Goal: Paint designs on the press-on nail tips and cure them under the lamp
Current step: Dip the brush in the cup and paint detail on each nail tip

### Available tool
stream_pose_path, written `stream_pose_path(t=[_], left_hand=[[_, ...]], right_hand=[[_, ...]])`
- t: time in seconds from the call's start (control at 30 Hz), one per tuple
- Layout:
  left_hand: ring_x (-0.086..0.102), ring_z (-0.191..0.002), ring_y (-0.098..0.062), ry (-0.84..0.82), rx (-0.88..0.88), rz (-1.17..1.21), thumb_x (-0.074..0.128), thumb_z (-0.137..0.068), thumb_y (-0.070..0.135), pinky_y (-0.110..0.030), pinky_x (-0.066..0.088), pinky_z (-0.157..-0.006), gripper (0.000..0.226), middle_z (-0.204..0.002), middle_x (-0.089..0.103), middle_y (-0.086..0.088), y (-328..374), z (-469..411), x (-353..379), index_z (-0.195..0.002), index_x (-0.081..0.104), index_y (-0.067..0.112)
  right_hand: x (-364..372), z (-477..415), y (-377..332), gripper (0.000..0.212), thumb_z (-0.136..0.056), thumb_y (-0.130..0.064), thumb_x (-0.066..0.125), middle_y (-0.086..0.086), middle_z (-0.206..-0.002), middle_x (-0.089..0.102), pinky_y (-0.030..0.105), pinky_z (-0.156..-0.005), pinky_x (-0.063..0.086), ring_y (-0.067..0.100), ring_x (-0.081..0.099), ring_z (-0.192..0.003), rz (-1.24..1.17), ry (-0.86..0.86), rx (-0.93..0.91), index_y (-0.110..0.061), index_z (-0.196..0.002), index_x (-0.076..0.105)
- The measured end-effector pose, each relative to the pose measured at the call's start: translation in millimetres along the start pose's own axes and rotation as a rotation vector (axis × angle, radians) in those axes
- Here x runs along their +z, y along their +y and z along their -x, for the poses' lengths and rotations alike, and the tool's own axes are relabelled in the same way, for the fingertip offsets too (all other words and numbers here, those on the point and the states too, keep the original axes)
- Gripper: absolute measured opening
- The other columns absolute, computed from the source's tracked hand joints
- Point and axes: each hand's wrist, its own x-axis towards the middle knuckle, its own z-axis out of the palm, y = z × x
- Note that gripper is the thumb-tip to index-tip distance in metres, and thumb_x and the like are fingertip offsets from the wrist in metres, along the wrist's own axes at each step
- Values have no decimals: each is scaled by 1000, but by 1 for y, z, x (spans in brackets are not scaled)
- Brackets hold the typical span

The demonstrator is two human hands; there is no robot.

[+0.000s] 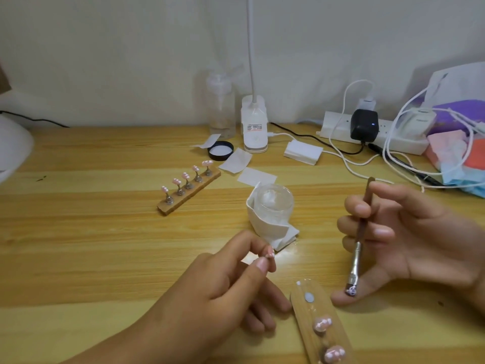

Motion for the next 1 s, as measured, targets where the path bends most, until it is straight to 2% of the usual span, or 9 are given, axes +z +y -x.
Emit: stream_pose_path(t=[0.27, 0.43, 0.5, 0.53, 0.6, 0.63, 0.77, 0.9, 1.0], left_hand=[[73, -72, -25, 104, -13, 95, 48, -87, 41, -27, 57, -64, 14, -84, 76, -10, 2, -1, -2, -76, 55, 35], [71, -65, -24, 126, -34, 79, 48, -86, 38, -26, 56, -58, 12, -88, 77, -5, 3, -5, -7, -76, 55, 35], [65, -56, -18, 128, -5, 44, 52, -87, 39, -24, 51, -51, 11, -87, 75, 2, 3, -5, -7, -78, 57, 36], [60, -52, -15, 143, 23, 3, 56, -85, 42, -24, 49, -50, 9, -83, 73, 8, 1, -5, -8, -80, 61, 36], [54, -50, -9, 173, 60, -47, 60, -82, 46, -22, 47, -51, 12, -67, 63, 14, 0, -6, -9, -84, 68, 37], [53, -50, -7, 182, 57, -24, 63, -81, 43, -20, 47, -53, 12, -63, 60, 14, -1, -7, -9, -86, 72, 36], [60, -60, -3, 151, 33, 113, 68, -77, 31, -16, 49, -59, 15, -75, 70, 8, 1, -9, -10, -89, 77, 32], [59, -63, -4, 120, 51, 117, 74, -75, 30, -18, 49, -60, 8, -75, 71, 6, 0, -9, -8, -83, 73, 32], [59, -63, -9, 107, 59, 114, 74, -70, 40, -21, 50, -62, 16, -75, 70, 6, 0, -9, -9, -82, 72, 30]], right_hand=[[0, -4, -14, 37, -107, -36, 34, 9, -96, 58, 83, -104, 0, 19, 55, -92, -94, -233, -91, -12, -117, 61], [1, -8, -15, 17, -90, -28, 70, 2, -82, 57, 78, -98, 30, 15, 60, -76, -52, -108, -217, -16, -102, 69], [5, -10, -16, 23, -77, -27, 82, 0, -72, 53, 64, -85, 50, 13, 56, -65, 20, 34, -300, -16, -93, 70], [9, -11, -16, 22, -74, -29, 83, -2, -66, 50, 51, -73, 57, 11, 51, -59, 65, 116, -358, -17, -87, 71], [12, -14, -16, 14, -78, -32, 71, -4, -57, 42, 28, -57, 54, 9, 41, -51, 163, 297, -552, -18, -78, 73], [12, -15, -15, 19, -82, -32, 62, -4, -55, 41, 24, -54, 52, 8, 39, -50, 210, 369, -656, -20, -76, 75], [10, -19, -6, 39, -94, -21, 42, -4, -56, 49, 22, -65, 56, 7, 51, -54, 378, 438, -865, -21, -79, 78], [15, -21, 6, 37, -87, -17, 41, -3, -62, 59, 23, -71, 56, 8, 58, -57, 491, 317, -891, -20, -74, 75], [18, -21, 10, 32, -86, -14, 45, -4, -69, 62, 23, -69, 56, 9, 58, -56, 541, 302, -924, -20, -73, 74]])
